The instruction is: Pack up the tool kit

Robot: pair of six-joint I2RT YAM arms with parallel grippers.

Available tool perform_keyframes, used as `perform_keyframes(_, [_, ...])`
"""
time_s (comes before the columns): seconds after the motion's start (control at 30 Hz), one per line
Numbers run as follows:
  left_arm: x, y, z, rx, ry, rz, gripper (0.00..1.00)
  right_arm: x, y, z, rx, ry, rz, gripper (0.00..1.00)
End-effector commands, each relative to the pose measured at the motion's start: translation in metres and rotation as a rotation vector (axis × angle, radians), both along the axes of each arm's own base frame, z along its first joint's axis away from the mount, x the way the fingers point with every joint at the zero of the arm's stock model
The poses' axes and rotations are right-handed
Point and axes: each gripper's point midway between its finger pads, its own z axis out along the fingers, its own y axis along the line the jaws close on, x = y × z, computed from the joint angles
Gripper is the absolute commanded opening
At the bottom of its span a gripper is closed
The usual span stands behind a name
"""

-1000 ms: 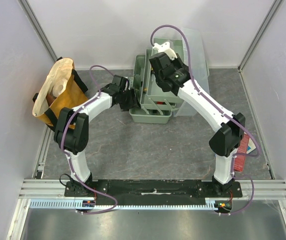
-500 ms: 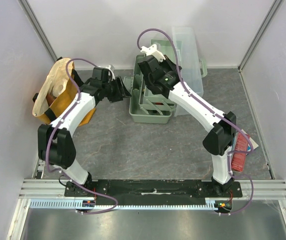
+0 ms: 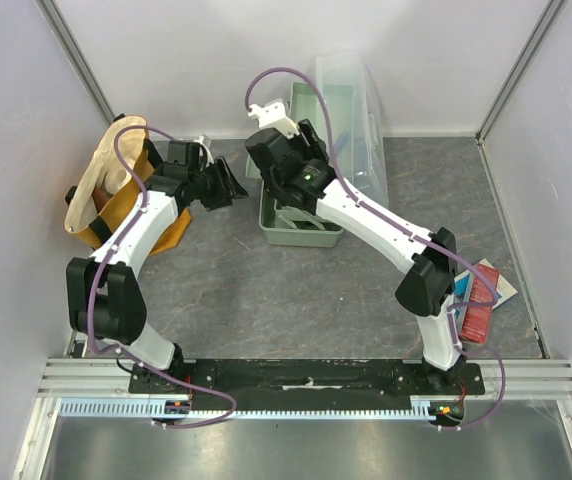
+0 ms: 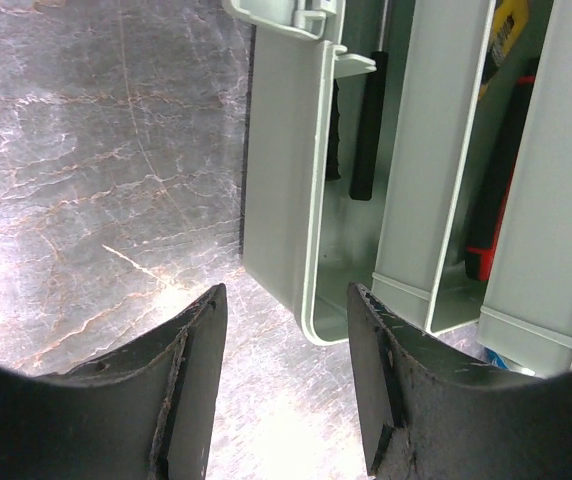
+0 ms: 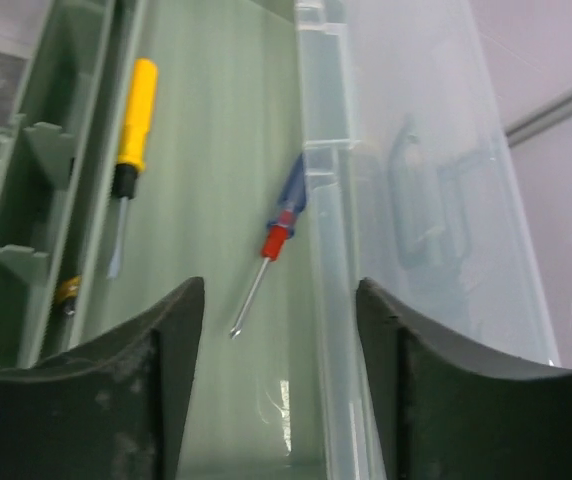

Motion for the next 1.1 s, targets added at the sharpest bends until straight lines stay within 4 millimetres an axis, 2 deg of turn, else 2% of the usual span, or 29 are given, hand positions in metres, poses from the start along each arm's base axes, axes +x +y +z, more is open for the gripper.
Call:
perform_keyframes(0.0, [0.002, 0.003, 0.011, -0.030, -0.026, 0.005, 0.57, -0.006, 0.027, -0.021, 0.088, 0.047, 0.069, 0.75])
perform_keyframes(0.07, [0.004, 0.006, 0.010, -0.031, -0.022, 0.014, 0.56, -0.010, 0.041, -0.019, 0.134, 0.054, 0.118, 0.79])
perform_keyframes(0.17, [0.004, 0.009, 0.005, -0.029, -0.009, 0.024, 0.56, -0.018, 0.062, -0.012, 0.223, 0.071, 0.206, 0.80])
perform_keyframes(0.27, [0.004, 0.010, 0.002, -0.030, -0.003, 0.027, 0.56, -0.026, 0.080, 0.004, 0.327, 0.082, 0.305, 0.81])
perform_keyframes(0.43, [0.002, 0.014, -0.005, -0.029, 0.007, 0.043, 0.56, -0.042, 0.092, 0.043, 0.471, 0.061, 0.427, 0.81])
perform_keyframes(0.53, [0.002, 0.019, -0.012, -0.017, 0.022, 0.066, 0.56, -0.052, 0.086, 0.069, 0.534, 0.027, 0.460, 0.81])
perform_keyframes(0.67, [0.002, 0.031, -0.016, -0.012, 0.029, 0.120, 0.56, -0.061, 0.064, 0.091, 0.562, -0.011, 0.456, 0.84])
perform_keyframes(0.77, [0.003, 0.036, -0.017, -0.022, 0.019, 0.154, 0.56, -0.063, 0.037, 0.095, 0.573, -0.023, 0.423, 0.86])
perform_keyframes(0.83, [0.004, 0.035, -0.015, -0.042, 0.003, 0.157, 0.56, -0.062, 0.016, 0.086, 0.567, -0.014, 0.385, 0.89])
perform_keyframes(0.93, [0.007, 0.022, -0.004, -0.112, -0.051, 0.103, 0.56, -0.058, -0.019, 0.070, 0.583, -0.006, 0.335, 0.98])
perform_keyframes(1.07, [0.008, -0.005, 0.030, -0.254, -0.203, -0.040, 0.63, -0.045, -0.055, 0.034, 0.674, 0.064, 0.318, 0.98])
